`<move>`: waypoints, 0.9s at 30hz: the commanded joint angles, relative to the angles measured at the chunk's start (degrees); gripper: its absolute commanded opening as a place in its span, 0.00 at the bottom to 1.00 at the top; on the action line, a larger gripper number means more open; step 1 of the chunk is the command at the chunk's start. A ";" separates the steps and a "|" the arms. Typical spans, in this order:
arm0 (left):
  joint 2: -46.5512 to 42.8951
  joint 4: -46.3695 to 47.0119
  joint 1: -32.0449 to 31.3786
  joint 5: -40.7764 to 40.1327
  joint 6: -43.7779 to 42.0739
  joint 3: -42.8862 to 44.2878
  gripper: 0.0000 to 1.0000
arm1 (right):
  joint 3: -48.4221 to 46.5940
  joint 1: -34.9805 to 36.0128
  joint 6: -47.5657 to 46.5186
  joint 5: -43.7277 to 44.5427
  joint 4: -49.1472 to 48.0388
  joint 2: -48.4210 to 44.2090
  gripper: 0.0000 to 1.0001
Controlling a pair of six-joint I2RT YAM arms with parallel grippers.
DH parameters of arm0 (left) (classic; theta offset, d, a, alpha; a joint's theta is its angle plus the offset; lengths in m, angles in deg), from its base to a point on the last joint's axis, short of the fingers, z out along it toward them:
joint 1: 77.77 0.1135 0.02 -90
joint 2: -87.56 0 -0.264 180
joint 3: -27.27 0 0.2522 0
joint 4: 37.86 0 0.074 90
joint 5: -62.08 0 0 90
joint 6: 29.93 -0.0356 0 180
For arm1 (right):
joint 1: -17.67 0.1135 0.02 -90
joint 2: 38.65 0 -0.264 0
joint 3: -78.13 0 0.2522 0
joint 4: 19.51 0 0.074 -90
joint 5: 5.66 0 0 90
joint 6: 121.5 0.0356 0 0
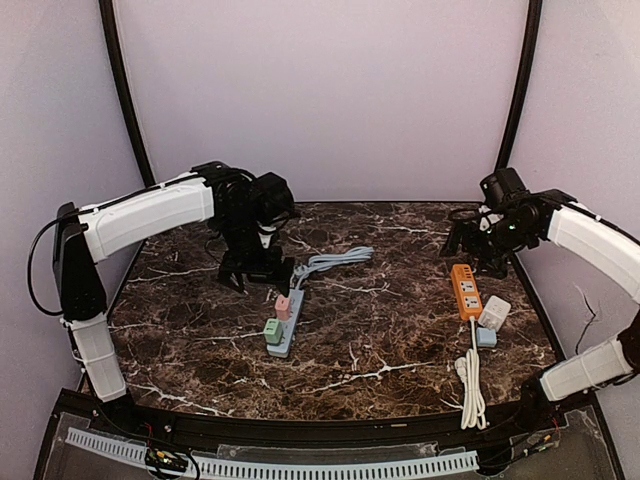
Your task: Insert the plug
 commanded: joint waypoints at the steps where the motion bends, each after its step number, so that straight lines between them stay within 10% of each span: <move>1: -2.89 -2.53 -0.25 -0.91 -1.03 2.56 0.97 | -2.06 -0.42 -4.93 4.39 1.69 4.40 0.99; 21: -4.70 -1.00 -0.32 -0.19 -3.27 2.37 0.89 | -7.75 -7.36 -16.81 13.21 2.30 32.20 0.98; 27: -4.60 -0.91 -0.34 0.04 -3.66 2.28 0.88 | -6.45 -7.34 -17.81 10.79 0.95 33.06 0.76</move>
